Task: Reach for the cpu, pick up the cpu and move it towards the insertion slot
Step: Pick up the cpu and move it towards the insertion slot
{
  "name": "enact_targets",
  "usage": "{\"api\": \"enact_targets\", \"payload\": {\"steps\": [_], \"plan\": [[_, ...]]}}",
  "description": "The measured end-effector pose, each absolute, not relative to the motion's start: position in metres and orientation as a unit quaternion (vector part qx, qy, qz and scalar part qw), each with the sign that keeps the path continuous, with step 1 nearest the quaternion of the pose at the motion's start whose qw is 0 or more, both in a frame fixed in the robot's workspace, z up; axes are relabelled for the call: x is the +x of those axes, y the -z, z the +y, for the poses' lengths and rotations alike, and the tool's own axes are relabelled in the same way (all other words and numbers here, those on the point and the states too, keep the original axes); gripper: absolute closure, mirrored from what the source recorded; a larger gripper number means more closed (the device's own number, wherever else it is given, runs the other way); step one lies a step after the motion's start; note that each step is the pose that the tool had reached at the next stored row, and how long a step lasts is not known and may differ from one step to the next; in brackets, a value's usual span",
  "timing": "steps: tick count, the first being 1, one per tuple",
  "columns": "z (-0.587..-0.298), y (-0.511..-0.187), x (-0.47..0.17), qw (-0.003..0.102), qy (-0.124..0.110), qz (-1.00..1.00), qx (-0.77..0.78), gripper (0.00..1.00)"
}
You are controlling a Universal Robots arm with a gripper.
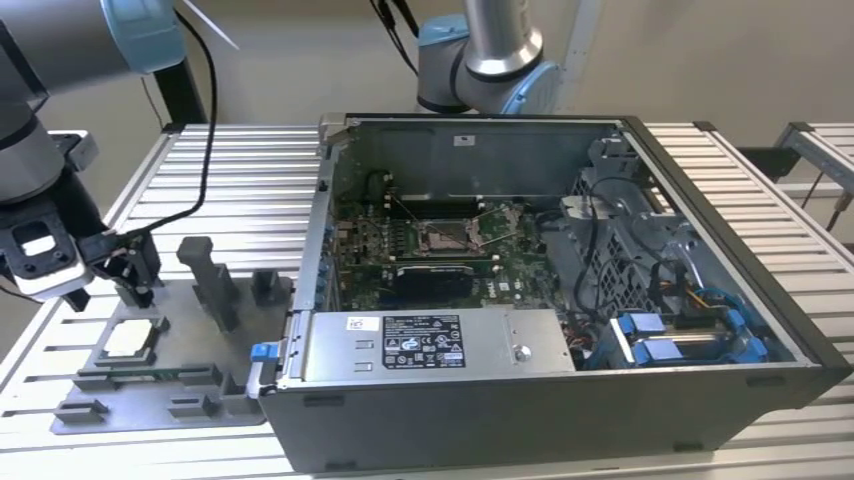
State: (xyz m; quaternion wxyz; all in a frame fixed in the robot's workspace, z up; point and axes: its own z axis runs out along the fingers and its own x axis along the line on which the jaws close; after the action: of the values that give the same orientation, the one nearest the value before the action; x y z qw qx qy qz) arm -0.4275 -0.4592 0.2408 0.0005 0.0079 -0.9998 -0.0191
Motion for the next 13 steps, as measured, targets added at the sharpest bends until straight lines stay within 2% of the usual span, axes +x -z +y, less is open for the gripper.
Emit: {"api": "enact_targets", "payload": {"steps": [13], "plan": [[-0.459, -0.228, -0.429, 0.0, 0.019, -1.0, 0.003, 0.0]]}}
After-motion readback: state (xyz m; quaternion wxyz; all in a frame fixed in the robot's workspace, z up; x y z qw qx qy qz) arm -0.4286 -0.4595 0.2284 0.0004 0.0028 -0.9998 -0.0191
